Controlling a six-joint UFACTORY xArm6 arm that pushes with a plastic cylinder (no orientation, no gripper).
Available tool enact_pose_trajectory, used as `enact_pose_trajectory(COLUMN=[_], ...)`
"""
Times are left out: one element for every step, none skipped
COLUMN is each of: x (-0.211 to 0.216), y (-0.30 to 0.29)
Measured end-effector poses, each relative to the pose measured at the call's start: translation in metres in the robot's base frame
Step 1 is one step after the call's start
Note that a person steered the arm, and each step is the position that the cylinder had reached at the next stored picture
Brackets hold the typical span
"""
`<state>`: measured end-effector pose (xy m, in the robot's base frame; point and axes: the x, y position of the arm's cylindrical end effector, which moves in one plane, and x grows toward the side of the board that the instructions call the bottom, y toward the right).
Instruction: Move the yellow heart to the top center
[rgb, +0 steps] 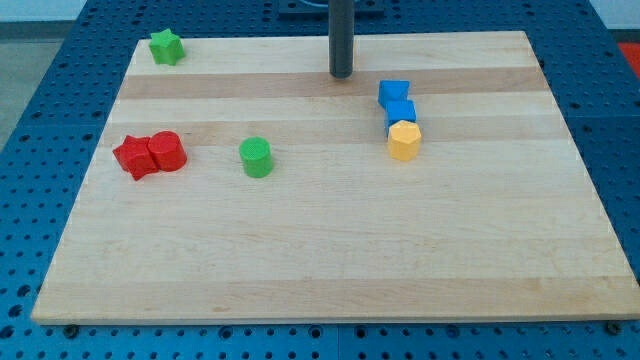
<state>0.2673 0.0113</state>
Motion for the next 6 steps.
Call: enact_pose_trajectory(x=[-0.007,-0.01,-0.01,-0.012,-0.025,-0.031], y=[-0.001,-0.006,-0.006,-0.006,-0.006,-0.006])
